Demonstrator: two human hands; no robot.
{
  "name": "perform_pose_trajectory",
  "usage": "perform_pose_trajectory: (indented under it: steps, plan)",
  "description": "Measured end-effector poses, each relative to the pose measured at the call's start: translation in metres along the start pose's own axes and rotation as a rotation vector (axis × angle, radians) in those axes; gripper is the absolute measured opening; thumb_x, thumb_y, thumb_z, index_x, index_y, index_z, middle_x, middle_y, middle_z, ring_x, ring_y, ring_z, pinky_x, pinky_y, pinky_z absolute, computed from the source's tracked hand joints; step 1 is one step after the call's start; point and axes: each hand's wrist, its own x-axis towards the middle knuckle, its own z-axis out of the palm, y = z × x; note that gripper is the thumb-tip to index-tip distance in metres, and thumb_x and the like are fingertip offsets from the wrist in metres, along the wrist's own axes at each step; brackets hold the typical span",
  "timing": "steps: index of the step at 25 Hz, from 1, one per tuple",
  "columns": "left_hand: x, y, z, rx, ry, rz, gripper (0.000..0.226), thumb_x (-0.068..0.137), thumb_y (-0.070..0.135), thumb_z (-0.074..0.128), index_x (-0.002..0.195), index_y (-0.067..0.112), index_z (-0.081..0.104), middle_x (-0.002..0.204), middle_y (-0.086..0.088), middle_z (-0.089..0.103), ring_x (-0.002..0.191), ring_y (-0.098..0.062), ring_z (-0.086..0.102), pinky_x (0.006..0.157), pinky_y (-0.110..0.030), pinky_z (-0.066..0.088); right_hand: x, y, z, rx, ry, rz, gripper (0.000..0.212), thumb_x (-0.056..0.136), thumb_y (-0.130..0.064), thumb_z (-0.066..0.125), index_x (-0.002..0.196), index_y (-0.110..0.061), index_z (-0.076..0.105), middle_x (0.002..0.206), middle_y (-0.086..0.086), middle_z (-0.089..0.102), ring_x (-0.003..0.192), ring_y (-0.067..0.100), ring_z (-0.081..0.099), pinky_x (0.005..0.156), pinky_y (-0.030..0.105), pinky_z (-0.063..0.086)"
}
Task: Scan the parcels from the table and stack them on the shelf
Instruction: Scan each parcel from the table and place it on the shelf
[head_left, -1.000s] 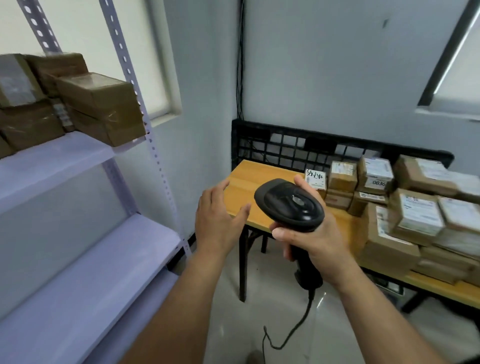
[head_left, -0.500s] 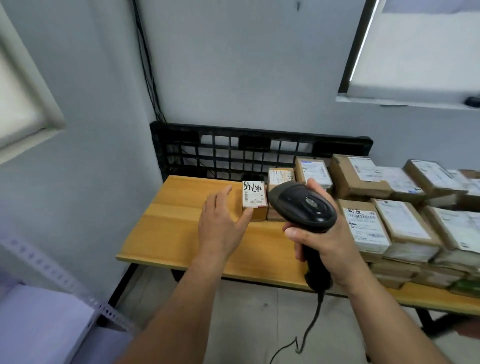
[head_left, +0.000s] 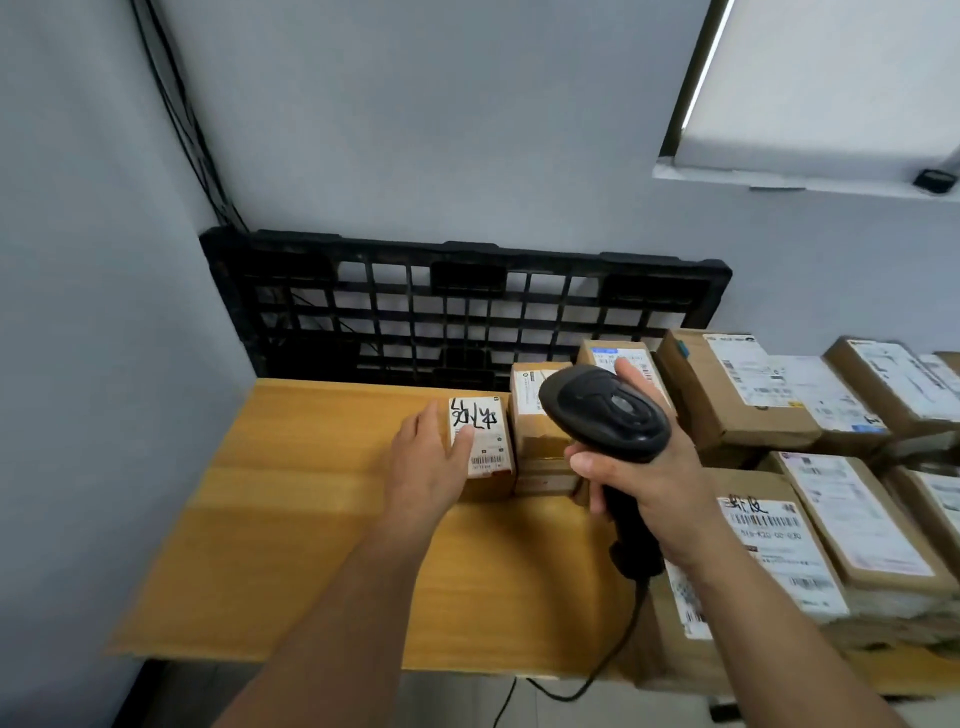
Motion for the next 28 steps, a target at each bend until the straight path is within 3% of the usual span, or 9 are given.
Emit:
perform_pose_trajectory:
  steps: [3, 6, 9, 13, 16, 19, 21, 25, 28]
  plan:
    - [0.029, -0.009, 0.014, 0.023, -0.111, -0.085, 0.055, 0.101, 0.041, 0.039, 0.148, 0.013, 0.03, 0.146, -0.007, 0.036, 0.132, -0.021, 0.036, 0.099, -0.031, 0.035, 0.03, 0.014, 0.004, 0.026, -0.018, 0.055, 0.104, 0.064, -0.01, 0.078, 0.15, -0.039, 0.027, 0.099, 0.019, 0.069, 0.048, 0.025, 0.058, 0.047, 0.035, 0.054]
    - [0.053, -0.026, 0.035, 0.029, -0.244, -0.204, 0.051, 0.102, 0.045, 0.031, 0.141, 0.013, 0.04, 0.132, -0.01, 0.045, 0.116, -0.022, 0.048, 0.093, -0.03, 0.042, 0.059, 0.03, 0.005, 0.002, -0.022, 0.1, 0.103, 0.071, -0.002, 0.077, 0.152, -0.038, 0.025, 0.105, 0.01, 0.07, 0.049, 0.026, 0.059, 0.046, 0.034, 0.053]
    - [0.066, -0.045, 0.059, -0.009, -0.319, -0.275, 0.06, 0.095, 0.057, 0.025, 0.128, 0.015, 0.054, 0.115, -0.008, 0.06, 0.099, -0.023, 0.06, 0.089, -0.043, 0.053, 0.083, 0.041, 0.006, -0.03, -0.019, 0.148, 0.098, 0.075, 0.002, 0.075, 0.15, -0.04, 0.028, 0.103, 0.01, 0.07, 0.052, 0.025, 0.06, 0.047, 0.033, 0.054]
    - [0.061, -0.049, 0.066, -0.153, -0.34, -0.268, 0.054, 0.089, 0.061, 0.032, 0.131, 0.03, 0.047, 0.122, -0.003, 0.062, 0.103, -0.021, 0.061, 0.091, -0.045, 0.052, 0.11, 0.061, 0.007, -0.024, -0.022, 0.209, 0.096, 0.077, -0.001, 0.077, 0.147, -0.044, 0.028, 0.112, 0.017, 0.066, 0.049, 0.022, 0.06, 0.045, 0.029, 0.051]
    - [0.048, -0.033, 0.052, -0.394, -0.366, -0.311, 0.051, 0.099, 0.042, 0.046, 0.146, 0.037, 0.029, 0.128, 0.006, 0.059, 0.112, -0.018, 0.059, 0.1, -0.044, 0.046, 0.115, 0.077, 0.008, -0.048, -0.031, 0.274, 0.098, 0.076, -0.002, 0.079, 0.15, -0.041, 0.026, 0.112, 0.013, 0.069, 0.048, 0.022, 0.06, 0.044, 0.03, 0.051]
    - [0.043, -0.03, 0.044, -0.464, -0.389, -0.316, 0.056, 0.1, 0.038, 0.047, 0.149, 0.04, 0.021, 0.129, 0.008, 0.054, 0.114, -0.016, 0.054, 0.101, -0.041, 0.044, 0.112, 0.087, 0.011, -0.039, -0.052, 0.314, 0.099, 0.075, -0.006, 0.08, 0.151, -0.04, 0.026, 0.107, 0.01, 0.071, 0.049, 0.022, 0.06, 0.044, 0.029, 0.051]
    - [0.044, -0.033, 0.04, -0.448, -0.391, -0.323, 0.059, 0.099, 0.031, 0.049, 0.15, 0.04, 0.021, 0.133, -0.001, 0.056, 0.11, -0.018, 0.058, 0.093, -0.037, 0.048, 0.114, 0.089, 0.01, -0.017, -0.064, 0.32, 0.099, 0.074, -0.008, 0.081, 0.15, -0.041, 0.026, 0.107, 0.011, 0.07, 0.051, 0.023, 0.06, 0.045, 0.029, 0.051]
    - [0.037, -0.031, 0.027, -0.528, -0.405, -0.371, 0.089, 0.086, -0.003, 0.062, 0.15, 0.037, 0.017, 0.109, -0.009, 0.063, 0.089, -0.019, 0.066, 0.059, -0.022, 0.055, 0.114, 0.085, 0.007, -0.031, -0.102, 0.323, 0.098, 0.077, -0.005, 0.079, 0.151, -0.041, 0.026, 0.107, 0.012, 0.07, 0.052, 0.024, 0.061, 0.046, 0.031, 0.052]
    - [0.032, -0.031, 0.009, -0.58, -0.322, -0.34, 0.106, 0.077, -0.004, 0.072, 0.151, 0.041, 0.012, 0.111, -0.012, 0.063, 0.093, -0.023, 0.066, 0.062, -0.027, 0.058, 0.102, 0.072, 0.002, 0.012, -0.138, 0.288, 0.098, 0.076, -0.002, 0.078, 0.15, -0.041, 0.028, 0.11, 0.013, 0.068, 0.049, 0.025, 0.06, 0.044, 0.032, 0.051]
